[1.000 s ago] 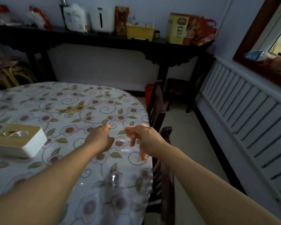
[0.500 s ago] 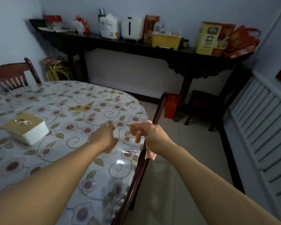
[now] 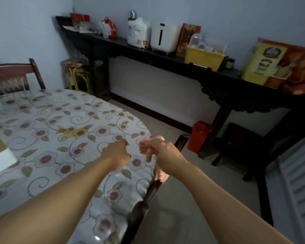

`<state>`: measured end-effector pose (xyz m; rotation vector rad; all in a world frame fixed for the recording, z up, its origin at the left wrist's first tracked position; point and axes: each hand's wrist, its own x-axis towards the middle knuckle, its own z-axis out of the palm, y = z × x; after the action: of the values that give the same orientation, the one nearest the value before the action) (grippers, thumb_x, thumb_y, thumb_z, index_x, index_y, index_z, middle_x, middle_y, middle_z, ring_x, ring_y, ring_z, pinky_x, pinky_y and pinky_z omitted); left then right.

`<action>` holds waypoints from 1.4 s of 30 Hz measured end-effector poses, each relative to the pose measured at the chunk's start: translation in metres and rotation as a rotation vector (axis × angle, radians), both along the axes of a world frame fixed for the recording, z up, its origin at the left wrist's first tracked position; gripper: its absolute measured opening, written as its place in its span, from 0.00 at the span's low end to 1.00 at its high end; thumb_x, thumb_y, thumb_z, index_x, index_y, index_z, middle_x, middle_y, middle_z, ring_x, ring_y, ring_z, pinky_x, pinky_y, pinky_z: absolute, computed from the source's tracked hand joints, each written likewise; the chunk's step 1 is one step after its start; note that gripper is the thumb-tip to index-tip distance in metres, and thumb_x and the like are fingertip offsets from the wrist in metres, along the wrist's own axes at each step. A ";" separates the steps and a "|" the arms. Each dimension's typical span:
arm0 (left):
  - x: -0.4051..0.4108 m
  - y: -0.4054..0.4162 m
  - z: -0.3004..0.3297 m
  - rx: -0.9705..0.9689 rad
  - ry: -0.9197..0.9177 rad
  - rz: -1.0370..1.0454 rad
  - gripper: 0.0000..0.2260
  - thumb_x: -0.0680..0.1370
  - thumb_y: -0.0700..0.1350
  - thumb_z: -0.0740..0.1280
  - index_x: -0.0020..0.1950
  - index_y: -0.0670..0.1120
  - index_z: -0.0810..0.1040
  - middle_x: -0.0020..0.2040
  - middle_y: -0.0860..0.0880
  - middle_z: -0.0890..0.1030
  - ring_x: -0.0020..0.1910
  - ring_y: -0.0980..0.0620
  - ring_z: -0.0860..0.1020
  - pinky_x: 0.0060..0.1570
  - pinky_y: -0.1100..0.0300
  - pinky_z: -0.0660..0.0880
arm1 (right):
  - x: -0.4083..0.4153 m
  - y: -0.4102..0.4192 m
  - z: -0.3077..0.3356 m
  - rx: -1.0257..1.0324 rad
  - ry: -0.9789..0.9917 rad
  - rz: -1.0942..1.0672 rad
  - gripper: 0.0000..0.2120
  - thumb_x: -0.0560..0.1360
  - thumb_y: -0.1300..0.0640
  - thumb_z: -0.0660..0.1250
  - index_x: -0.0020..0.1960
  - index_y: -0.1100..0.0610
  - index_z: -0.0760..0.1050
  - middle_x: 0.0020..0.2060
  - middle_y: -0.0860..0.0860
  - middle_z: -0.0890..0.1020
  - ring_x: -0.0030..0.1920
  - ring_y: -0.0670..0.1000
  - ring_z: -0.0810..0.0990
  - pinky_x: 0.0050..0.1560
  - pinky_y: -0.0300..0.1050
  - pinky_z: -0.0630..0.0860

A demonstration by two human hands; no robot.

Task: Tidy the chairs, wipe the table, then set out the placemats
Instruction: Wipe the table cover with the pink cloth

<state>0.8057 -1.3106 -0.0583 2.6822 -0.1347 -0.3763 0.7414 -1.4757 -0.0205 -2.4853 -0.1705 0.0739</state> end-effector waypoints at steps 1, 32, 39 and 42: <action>0.013 -0.011 0.002 0.007 -0.001 0.009 0.25 0.75 0.46 0.64 0.72 0.49 0.63 0.65 0.46 0.75 0.60 0.45 0.75 0.59 0.52 0.72 | 0.014 -0.011 0.002 0.019 -0.015 0.023 0.22 0.73 0.68 0.52 0.60 0.55 0.76 0.45 0.50 0.82 0.54 0.49 0.80 0.60 0.49 0.75; 0.256 -0.123 -0.077 0.074 0.114 0.977 0.28 0.74 0.50 0.66 0.72 0.45 0.62 0.69 0.43 0.68 0.66 0.41 0.68 0.63 0.47 0.69 | 0.431 -0.117 -0.066 -0.093 0.134 0.965 0.16 0.76 0.66 0.62 0.61 0.55 0.75 0.46 0.53 0.81 0.49 0.52 0.79 0.51 0.54 0.78; 0.257 -0.110 -0.085 0.036 0.130 1.186 0.30 0.75 0.48 0.66 0.74 0.45 0.58 0.72 0.43 0.65 0.69 0.41 0.65 0.65 0.48 0.65 | 0.470 -0.063 -0.082 -0.117 0.180 1.124 0.13 0.80 0.55 0.58 0.58 0.59 0.77 0.47 0.53 0.81 0.46 0.52 0.79 0.49 0.48 0.78; 0.252 -0.105 -0.093 0.008 0.112 1.330 0.30 0.75 0.46 0.64 0.74 0.44 0.56 0.71 0.41 0.67 0.68 0.40 0.66 0.65 0.46 0.67 | 0.483 -0.038 -0.098 -0.125 0.099 1.294 0.13 0.80 0.57 0.57 0.60 0.56 0.76 0.49 0.52 0.80 0.45 0.54 0.80 0.48 0.56 0.79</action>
<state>1.0573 -1.4154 -0.1517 2.1304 1.5505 -0.0692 1.2241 -1.5139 -0.1190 -2.0554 -1.7037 0.7378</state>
